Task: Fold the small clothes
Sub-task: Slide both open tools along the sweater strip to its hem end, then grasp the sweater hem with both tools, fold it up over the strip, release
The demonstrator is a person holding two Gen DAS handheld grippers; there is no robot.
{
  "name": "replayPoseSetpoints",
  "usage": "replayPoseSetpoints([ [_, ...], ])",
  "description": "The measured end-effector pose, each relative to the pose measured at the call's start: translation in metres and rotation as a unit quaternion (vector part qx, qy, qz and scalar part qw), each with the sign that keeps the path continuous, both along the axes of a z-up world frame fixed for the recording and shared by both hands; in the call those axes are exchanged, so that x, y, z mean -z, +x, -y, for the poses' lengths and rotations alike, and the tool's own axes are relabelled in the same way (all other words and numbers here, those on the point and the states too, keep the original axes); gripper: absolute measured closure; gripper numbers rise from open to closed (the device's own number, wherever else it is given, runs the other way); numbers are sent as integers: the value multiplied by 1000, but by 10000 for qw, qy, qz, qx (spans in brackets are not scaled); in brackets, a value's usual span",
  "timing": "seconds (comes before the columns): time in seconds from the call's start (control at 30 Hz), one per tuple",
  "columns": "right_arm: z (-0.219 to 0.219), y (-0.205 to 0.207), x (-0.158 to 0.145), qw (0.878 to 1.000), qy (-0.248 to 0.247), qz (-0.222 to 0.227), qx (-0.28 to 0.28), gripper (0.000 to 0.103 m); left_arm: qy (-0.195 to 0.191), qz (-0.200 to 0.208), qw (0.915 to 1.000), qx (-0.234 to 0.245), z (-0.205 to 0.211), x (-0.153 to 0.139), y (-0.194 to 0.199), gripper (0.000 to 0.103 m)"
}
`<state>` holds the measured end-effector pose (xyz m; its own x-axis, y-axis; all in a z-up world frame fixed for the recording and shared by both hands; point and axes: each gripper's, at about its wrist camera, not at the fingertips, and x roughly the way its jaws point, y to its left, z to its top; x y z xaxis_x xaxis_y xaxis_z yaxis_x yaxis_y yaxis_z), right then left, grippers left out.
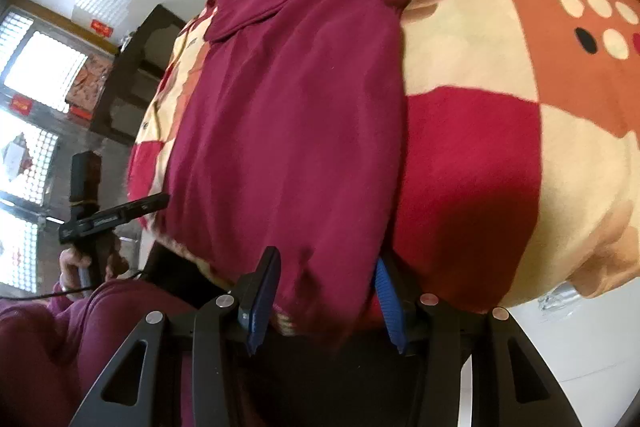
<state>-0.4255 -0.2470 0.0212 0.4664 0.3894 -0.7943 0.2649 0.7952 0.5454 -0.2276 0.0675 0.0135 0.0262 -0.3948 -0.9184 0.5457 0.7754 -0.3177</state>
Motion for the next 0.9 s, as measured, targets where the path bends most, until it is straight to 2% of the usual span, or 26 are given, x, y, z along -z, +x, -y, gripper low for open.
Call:
replayPoseSetpoints([
  [0.07,0,3,3,10000,94,18,5,58,-13,-31,10000,-17,1,1,1,31],
  [0.13,2,2,7,9996,262,45,46,58,-35,-70,10000,52,3,2,0,23],
  [0.43,2,4,14,9977,636,207,-114,58,214,97,9989,405,17,3,-9,19],
  [0.47,-1,5,13,9980,551,233,-210,62,228,136,9988,423,18,3,-10,19],
  [0.5,-4,7,12,9982,463,247,-287,71,238,180,9986,440,18,3,-10,24],
  [0.57,-6,9,14,9984,401,277,-281,82,320,314,9979,471,18,1,-12,39],
  [0.63,-5,11,18,9980,508,259,-271,86,407,400,9974,439,15,0,-10,61],
  [0.67,-6,12,18,9980,494,262,-291,88,400,415,9976,391,12,-1,-8,67],
  [0.7,-6,13,17,9976,532,308,-321,89,370,409,9979,340,9,-2,-6,83],
  [0.73,-6,14,14,9966,624,395,-356,90,311,345,9984,327,7,-2,-5,93],
  [0.77,-6,16,7,9949,756,542,-391,90,230,224,9990,326,5,-2,-4,93],
  [0.9,-3,25,-15,9899,929,961,-478,91,125,292,9984,475,7,-10,-6,96],
])
